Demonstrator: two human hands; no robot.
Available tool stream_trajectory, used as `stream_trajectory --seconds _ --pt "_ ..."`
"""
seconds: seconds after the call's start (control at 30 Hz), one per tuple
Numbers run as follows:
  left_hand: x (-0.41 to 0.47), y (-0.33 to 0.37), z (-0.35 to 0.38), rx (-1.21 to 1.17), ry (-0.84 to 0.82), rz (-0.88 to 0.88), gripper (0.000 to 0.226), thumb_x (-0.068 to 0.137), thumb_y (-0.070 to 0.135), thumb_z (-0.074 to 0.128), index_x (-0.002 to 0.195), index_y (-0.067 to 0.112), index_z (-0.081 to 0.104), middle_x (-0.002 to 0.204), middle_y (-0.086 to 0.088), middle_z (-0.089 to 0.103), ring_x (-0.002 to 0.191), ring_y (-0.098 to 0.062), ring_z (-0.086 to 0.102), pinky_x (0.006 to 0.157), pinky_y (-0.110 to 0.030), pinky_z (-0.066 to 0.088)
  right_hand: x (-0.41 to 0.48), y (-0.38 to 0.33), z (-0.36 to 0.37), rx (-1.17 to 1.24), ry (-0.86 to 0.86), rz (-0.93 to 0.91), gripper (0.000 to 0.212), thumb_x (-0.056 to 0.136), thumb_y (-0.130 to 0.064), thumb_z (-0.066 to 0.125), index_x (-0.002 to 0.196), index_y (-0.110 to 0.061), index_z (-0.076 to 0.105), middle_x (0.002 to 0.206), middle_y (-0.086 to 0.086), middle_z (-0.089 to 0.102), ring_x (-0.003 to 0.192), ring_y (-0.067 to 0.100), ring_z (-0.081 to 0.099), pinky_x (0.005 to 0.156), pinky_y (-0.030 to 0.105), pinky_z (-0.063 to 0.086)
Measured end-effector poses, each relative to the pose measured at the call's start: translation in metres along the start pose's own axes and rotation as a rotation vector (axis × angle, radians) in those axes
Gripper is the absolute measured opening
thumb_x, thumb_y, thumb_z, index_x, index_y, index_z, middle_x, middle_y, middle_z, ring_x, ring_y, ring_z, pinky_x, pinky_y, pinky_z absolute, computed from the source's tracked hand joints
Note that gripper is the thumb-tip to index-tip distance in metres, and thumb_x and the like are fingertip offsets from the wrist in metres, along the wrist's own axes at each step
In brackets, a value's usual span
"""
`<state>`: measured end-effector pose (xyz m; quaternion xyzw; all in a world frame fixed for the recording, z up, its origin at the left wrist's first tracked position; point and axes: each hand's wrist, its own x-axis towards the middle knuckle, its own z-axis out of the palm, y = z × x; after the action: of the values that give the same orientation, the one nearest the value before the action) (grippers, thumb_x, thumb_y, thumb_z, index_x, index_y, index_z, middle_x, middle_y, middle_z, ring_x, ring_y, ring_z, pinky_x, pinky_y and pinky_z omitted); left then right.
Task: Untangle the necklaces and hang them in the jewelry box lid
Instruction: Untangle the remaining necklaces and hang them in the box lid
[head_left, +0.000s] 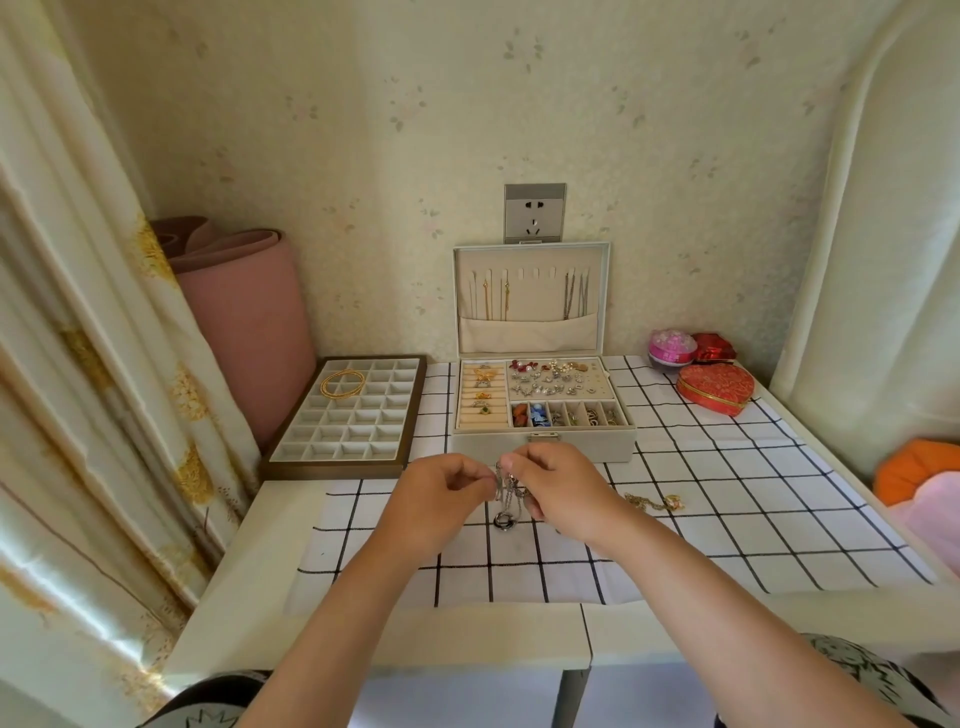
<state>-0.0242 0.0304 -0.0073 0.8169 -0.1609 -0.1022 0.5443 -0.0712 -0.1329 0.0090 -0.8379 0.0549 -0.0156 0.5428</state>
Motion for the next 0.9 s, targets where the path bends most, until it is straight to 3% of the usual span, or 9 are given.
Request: stream_trajectory --seconds 0.1,0.23,0.3,0.4,0.5,0.63,0.73,0.9 --pt "-0.003 0.006 0.006 -0.091 0.003 -0.008 0.009 0.093 0.013 0.063 0.088 0.013 0.071 0.081 0.002 0.073 0.073 -0.011 0.063 0.074 -0.022 0.051 0.000 -0.003 -0.001 0.063 -0.013 0.010 0.025 0.102 -0.026 0.050 0.091 -0.012 0.067 0.051 -0.007 0.052 0.044 0.008 0.046 0.045 0.017 0.038" --pt "-0.002 0.007 0.007 -0.190 0.096 0.036 0.004 0.091 0.012 0.066 0.093 0.015 0.066 0.088 -0.010 0.072 0.082 -0.017 0.067 0.076 -0.032 0.054 0.001 0.002 0.002 0.032 -0.039 0.009 0.022 0.100 -0.031 0.053 0.090 -0.021 0.069 0.062 0.000 0.053 0.052 0.012 0.049 0.052 0.029 0.038" --pt "-0.003 0.005 0.006 -0.169 0.067 0.052 0.002 0.089 0.017 0.070 0.090 0.016 0.071 0.085 -0.006 0.073 0.078 -0.012 0.066 0.076 -0.031 0.054 0.001 0.003 0.002 0.046 -0.045 -0.005 0.020 0.100 -0.030 0.054 0.089 -0.022 0.069 0.063 -0.002 0.053 0.050 0.010 0.048 0.050 0.027 0.037" --pt "-0.004 0.006 0.004 -0.178 0.084 0.030 0.005 0.086 0.021 0.074 0.088 0.016 0.075 0.082 0.002 0.075 0.070 -0.002 0.064 0.071 -0.018 0.053 -0.001 0.001 -0.001 0.048 -0.058 -0.049 0.017 0.100 -0.025 0.056 0.090 -0.020 0.069 0.058 -0.010 0.052 0.049 0.009 0.047 0.049 0.022 0.037" --pt "-0.003 0.007 0.000 -0.171 0.072 0.015 0.007 0.087 0.022 0.074 0.089 0.016 0.076 0.081 0.004 0.076 0.068 -0.002 0.063 0.066 -0.014 0.051 -0.002 0.001 -0.002 0.074 -0.061 -0.077 0.018 0.099 -0.024 0.057 0.090 -0.017 0.071 0.059 -0.003 0.051 0.052 0.014 0.045 0.049 0.022 0.036" --pt "-0.005 0.011 -0.003 -0.069 0.057 0.050 0.011 0.091 0.020 0.070 0.084 0.012 0.074 0.064 0.015 0.069 0.055 0.007 0.056 0.057 -0.007 0.041 -0.002 0.002 -0.001 0.020 0.035 -0.105 0.019 0.097 -0.021 0.062 0.089 -0.010 0.076 0.051 -0.014 0.058 0.048 -0.001 0.052 0.054 0.013 0.039" --pt "-0.006 0.009 0.000 0.069 0.011 0.036 0.024 0.095 0.028 0.063 0.075 0.018 0.068 0.052 0.017 0.055 0.046 0.000 0.041 0.054 -0.017 0.037 0.000 0.003 0.001 0.003 0.094 -0.122 0.014 0.093 -0.022 0.066 0.088 -0.018 0.079 0.071 -0.012 0.073 0.067 -0.005 0.065 0.063 0.007 0.044" --pt "-0.005 0.007 0.001 0.134 -0.042 -0.013 0.022 0.098 0.031 0.056 0.079 0.020 0.063 0.070 0.008 0.058 0.058 -0.001 0.047 0.063 -0.022 0.039 0.003 0.008 0.006 -0.056 0.115 -0.126 0.011 0.092 -0.022 0.067 0.084 -0.028 0.071 0.084 -0.009 0.071 0.075 -0.004 0.061 0.067 0.008 0.043"
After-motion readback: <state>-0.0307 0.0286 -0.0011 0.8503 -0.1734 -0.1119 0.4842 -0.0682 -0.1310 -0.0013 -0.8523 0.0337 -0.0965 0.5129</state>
